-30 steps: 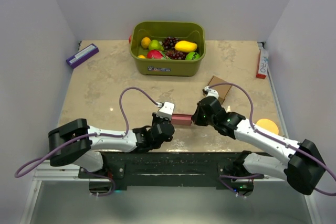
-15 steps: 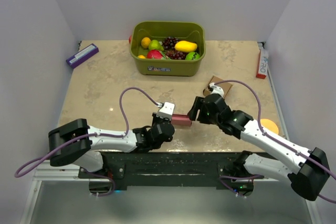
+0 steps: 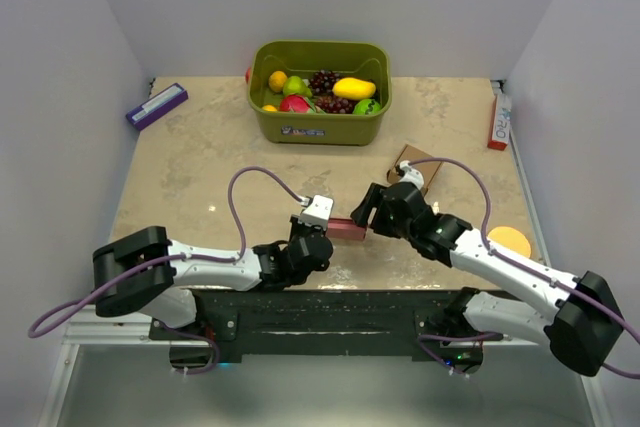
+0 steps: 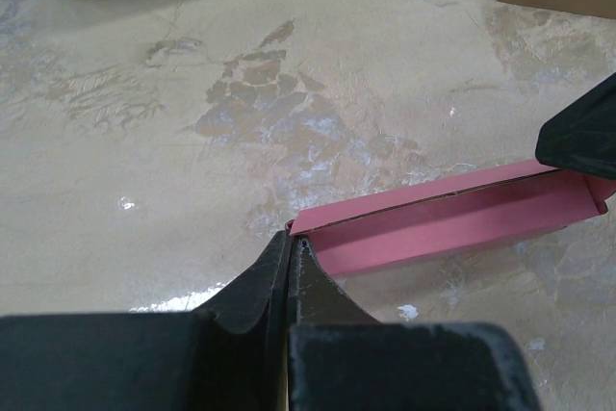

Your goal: Fold the paper box

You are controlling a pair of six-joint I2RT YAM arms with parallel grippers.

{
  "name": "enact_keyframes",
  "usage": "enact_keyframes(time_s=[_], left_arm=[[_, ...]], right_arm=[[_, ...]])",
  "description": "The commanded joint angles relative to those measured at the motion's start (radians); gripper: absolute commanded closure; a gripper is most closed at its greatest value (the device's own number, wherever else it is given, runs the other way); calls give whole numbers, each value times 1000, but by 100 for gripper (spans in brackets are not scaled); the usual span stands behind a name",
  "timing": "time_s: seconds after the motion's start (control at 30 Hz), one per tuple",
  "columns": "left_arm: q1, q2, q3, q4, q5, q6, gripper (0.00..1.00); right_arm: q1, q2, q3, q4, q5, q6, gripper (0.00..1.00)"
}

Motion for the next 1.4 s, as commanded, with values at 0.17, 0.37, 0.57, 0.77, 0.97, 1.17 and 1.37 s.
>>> enact_keyframes(time_s=[0.17,0.37,0.57,0.77,0.97,1.17,1.37], left_arm=[[-16,57,-33,-167,56,-3,100],[-19,63,-30,-168,53,-4,100],[-19,66,-29,-170,54,-6,100],[-24,70,-23,-173,56,-9,100],[-30,73,0,-200,56,-21,100],[-35,69,5,-214,54,-29,100],[-36,69,14,-233,56,-39,100]], right_arm=[[-2,20,-39,87,36,42,38],[-2,16,-62,92,31,50,46],[-3,19,-89,119,16,63,59],[2,4,-123,130,20,88,72],[3,-12,-149,141,35,105,78],[29,-27,-185,153,75,146,87],[32,-46,-221,171,95,177,89]])
